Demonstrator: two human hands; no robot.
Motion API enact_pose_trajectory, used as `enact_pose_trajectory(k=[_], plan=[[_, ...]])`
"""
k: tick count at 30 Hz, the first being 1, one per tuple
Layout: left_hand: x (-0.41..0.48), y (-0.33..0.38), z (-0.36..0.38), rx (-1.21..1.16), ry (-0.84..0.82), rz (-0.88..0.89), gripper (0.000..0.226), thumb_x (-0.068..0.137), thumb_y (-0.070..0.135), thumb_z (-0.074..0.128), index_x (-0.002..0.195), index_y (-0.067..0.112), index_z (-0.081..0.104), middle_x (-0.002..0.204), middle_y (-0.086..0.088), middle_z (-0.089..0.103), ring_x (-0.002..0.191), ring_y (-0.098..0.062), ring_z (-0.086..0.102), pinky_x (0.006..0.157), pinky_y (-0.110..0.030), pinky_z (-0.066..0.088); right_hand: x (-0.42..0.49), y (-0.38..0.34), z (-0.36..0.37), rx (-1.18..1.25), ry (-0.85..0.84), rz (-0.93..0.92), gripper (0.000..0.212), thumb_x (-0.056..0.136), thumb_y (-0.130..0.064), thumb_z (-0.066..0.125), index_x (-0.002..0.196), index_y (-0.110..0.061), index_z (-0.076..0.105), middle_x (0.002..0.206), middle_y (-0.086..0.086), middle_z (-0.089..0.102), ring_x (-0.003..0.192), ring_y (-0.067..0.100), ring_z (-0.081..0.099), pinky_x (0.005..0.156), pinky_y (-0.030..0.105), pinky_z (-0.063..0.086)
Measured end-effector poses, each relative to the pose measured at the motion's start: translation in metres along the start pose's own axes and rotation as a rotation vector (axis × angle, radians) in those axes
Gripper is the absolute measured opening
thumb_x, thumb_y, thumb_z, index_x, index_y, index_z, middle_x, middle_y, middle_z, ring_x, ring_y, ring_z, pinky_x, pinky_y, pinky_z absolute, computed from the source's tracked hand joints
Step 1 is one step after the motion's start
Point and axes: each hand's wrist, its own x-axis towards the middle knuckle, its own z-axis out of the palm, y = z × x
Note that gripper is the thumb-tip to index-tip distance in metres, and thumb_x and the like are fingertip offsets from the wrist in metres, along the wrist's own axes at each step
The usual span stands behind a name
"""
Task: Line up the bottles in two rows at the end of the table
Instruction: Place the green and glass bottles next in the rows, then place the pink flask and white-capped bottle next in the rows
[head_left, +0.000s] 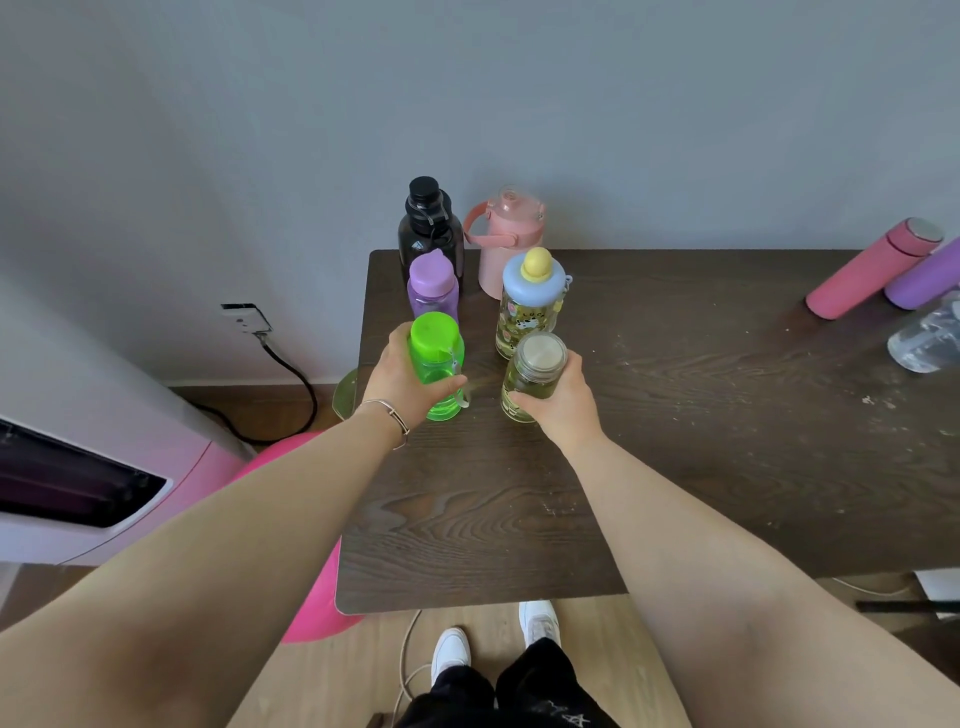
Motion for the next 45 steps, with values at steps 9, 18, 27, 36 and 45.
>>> enact_pose_trajectory(k=[9,18,27,36,45], plan=[[-0.011,0.031,-0.017,0.453,0.125,0.274,0.102,0.071,0.048,0.076,0.149,0.015,0.019,0.154,-0.015,0.023,0.139,-0.032,0.026,0.110,-0.047,0.031,-0.018,-0.017,-0.025,-0.277,0.005,-0.110,0.101,0.075,-0.039,0.082,0.152,-0.018,0.020,0.154,0.007,0.029,0.139,0.025,0.034,0.106,0.041,0.037],[-0.027,0.088,0.014,0.986,0.043,0.572,0.090,0.085,0.058,0.054,0.152,0.017,0.009,0.159,-0.013,0.010,0.147,-0.031,0.004,0.118,-0.048,0.009,-0.030,0.000,-0.099,-0.892,0.105,-0.291,0.084,0.089,-0.044,0.066,0.153,-0.012,0.023,0.158,0.012,0.029,0.149,0.031,0.017,0.120,0.049,0.016],[-0.070,0.158,0.127,1.165,-0.065,0.541,0.089,0.086,0.056,0.052,0.151,0.016,0.006,0.159,-0.014,0.008,0.145,-0.032,0.005,0.116,-0.050,0.011,-0.052,0.073,-0.216,-0.941,0.138,-0.273,0.077,0.094,-0.043,0.057,0.154,-0.012,0.019,0.160,0.011,0.024,0.150,0.031,0.012,0.121,0.050,0.011],[-0.118,0.268,0.278,1.169,-0.132,0.607,0.085,0.089,0.056,0.047,0.151,0.017,0.004,0.159,-0.012,0.006,0.146,-0.029,0.001,0.116,-0.049,0.009,-0.084,0.183,-0.381,-0.867,0.222,-0.130,0.078,0.096,-0.046,0.052,0.156,-0.017,0.013,0.163,0.007,0.019,0.150,0.028,0.011,0.121,0.045,0.013],[-0.111,0.330,0.352,1.115,-0.167,0.629,0.084,0.089,0.055,0.048,0.150,0.017,0.004,0.159,-0.011,0.006,0.146,-0.028,0.002,0.116,-0.047,0.010,-0.071,0.238,-0.462,-0.800,0.303,-0.024,0.080,0.094,-0.046,0.057,0.156,-0.013,0.017,0.160,0.009,0.026,0.149,0.027,0.018,0.120,0.044,0.017]])
